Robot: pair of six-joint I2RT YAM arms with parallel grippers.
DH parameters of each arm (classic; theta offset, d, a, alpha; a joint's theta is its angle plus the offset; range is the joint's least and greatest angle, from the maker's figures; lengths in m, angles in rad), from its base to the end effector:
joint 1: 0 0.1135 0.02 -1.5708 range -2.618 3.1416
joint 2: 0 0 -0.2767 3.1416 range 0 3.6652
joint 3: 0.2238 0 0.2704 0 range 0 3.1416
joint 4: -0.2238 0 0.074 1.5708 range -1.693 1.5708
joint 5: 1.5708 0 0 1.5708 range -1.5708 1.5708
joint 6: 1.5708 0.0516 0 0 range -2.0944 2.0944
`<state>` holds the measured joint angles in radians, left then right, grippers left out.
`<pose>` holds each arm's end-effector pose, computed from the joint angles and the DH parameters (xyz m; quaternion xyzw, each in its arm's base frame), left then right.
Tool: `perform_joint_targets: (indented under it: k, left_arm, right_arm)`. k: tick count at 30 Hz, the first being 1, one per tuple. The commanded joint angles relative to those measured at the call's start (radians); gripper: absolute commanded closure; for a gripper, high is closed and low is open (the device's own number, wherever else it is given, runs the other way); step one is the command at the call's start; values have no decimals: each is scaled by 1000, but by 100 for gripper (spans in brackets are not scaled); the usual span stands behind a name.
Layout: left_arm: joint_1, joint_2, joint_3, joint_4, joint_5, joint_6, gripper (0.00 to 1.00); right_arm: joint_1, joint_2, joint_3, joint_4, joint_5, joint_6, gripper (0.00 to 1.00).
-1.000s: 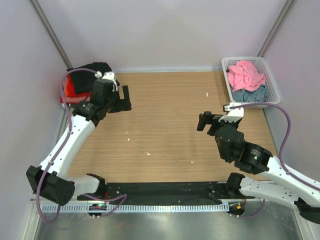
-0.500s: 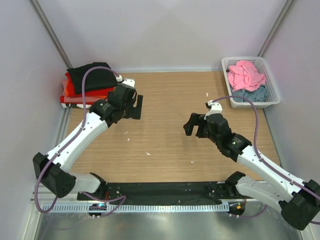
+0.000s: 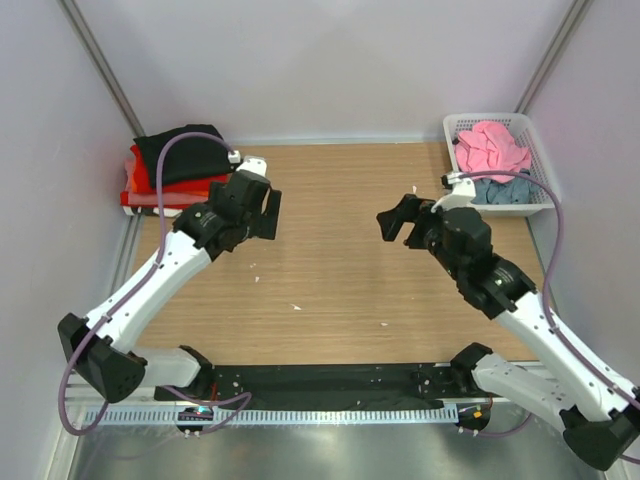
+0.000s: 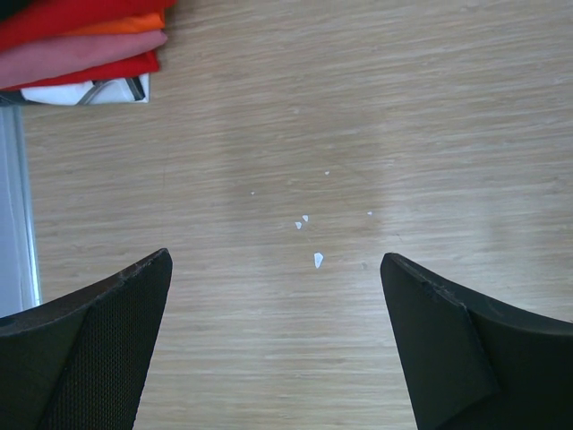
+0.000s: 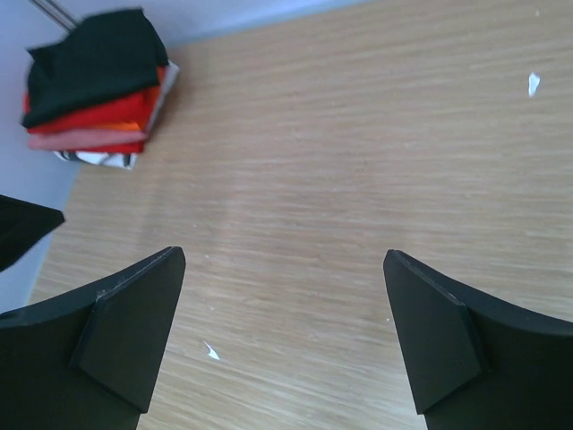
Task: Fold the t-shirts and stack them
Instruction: Reset both grippers
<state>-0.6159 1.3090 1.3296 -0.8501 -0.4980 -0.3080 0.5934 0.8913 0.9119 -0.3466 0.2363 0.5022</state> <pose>0.2520 -0.1482 0.3582 0.0503 0.9063 0.0492 0.4166 0.1942 0.1164 0.3544 0.0319 0.8091 0.2198 0.5441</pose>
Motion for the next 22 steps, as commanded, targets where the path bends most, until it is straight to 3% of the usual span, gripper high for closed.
perform_joint_targets:
  k: [1, 8, 22]
  left_arm:
    - [-7, -59, 14, 22, -54, 4, 0]
    - [-5, -102, 2, 43, -74, 3, 0]
    - [-7, -128, -9, 52, -79, 1, 0]
  right_arm:
    - [-1, -84, 42, -9, 38, -16, 0]
    - [-1, -161, 22, 3, 55, -21, 0]
    - [-1, -153, 25, -25, 52, -5, 0]
